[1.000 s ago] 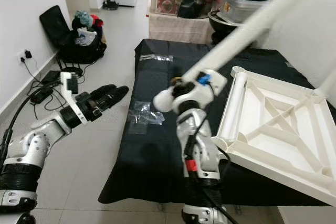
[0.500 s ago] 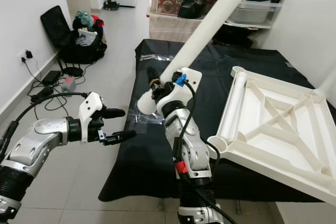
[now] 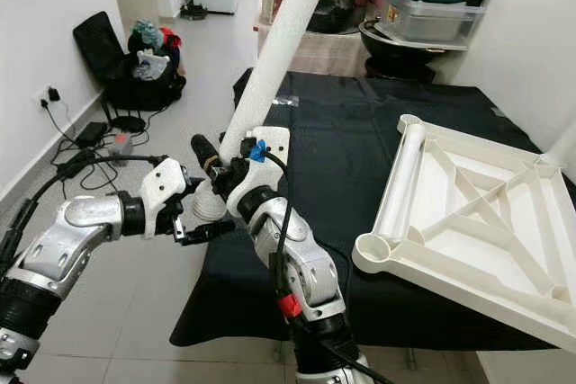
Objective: Building children table
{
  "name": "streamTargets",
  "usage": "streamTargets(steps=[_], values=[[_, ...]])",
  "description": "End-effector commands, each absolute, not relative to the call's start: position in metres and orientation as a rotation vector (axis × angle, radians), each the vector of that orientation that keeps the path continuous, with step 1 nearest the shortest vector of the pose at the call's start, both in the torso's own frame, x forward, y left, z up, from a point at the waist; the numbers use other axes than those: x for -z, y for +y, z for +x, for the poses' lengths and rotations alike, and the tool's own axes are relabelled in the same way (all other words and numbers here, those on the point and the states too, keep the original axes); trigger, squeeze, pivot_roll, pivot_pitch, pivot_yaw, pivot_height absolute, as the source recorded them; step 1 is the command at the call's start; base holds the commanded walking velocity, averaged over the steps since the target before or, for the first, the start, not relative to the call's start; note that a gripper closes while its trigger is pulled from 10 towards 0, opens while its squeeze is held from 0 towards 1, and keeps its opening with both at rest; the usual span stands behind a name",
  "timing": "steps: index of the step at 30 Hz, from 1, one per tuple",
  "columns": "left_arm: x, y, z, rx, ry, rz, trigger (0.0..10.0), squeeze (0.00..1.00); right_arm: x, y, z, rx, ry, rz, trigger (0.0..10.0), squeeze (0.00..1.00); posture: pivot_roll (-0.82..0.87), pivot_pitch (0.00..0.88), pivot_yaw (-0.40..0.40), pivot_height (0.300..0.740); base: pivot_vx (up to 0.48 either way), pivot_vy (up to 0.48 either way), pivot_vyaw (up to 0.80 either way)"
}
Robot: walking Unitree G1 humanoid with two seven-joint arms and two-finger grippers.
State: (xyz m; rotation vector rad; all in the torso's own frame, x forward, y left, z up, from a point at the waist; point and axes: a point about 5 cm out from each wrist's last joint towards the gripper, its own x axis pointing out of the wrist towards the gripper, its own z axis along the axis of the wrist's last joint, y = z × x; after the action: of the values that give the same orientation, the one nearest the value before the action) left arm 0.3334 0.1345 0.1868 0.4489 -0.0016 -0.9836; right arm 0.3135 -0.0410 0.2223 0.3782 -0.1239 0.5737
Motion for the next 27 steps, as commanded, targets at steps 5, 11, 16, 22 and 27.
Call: streamTargets(steps=[5, 11, 16, 22, 27], values=[[-0.185, 0.132, 0.335, 0.96, -0.01, 0.443, 10.0, 0.0, -0.219, -0.045, 0.315, -0.54, -0.112, 0.397, 0.0, 0.0, 0.07, 0.0, -0.052, 0.74, 0.0, 0.0, 0.0], [-0.194, 0.124, 0.34, 0.942, -0.079, 0.376, 10.0, 0.0, -0.216, -0.04, 0.312, -0.55, -0.107, 0.42, 0.0, 0.0, 0.07, 0.0, -0.05, 0.74, 0.0, 0.0, 0.0], [-0.199, 0.119, 0.34, 0.961, -0.105, 0.337, 10.0, 0.0, -0.214, -0.038, 0.31, -0.545, -0.1, 0.44, 0.0, 0.0, 0.07, 0.0, -0.049, 0.74, 0.0, 0.0, 0.0], [-0.196, 0.121, 0.342, 0.946, -0.098, 0.338, 10.0, 0.0, -0.212, -0.041, 0.311, -0.53, -0.099, 0.438, 0.0, 0.0, 0.07, 0.0, -0.049, 0.74, 0.0, 0.0, 0.0], [-0.189, 0.123, 0.342, 0.933, -0.069, 0.341, 0.0, 0.0, -0.216, -0.046, 0.314, -0.512, -0.114, 0.438, 0.0, 0.0, 0.07, 0.0, -0.052, 0.74, 0.0, 0.0, 0.0]])
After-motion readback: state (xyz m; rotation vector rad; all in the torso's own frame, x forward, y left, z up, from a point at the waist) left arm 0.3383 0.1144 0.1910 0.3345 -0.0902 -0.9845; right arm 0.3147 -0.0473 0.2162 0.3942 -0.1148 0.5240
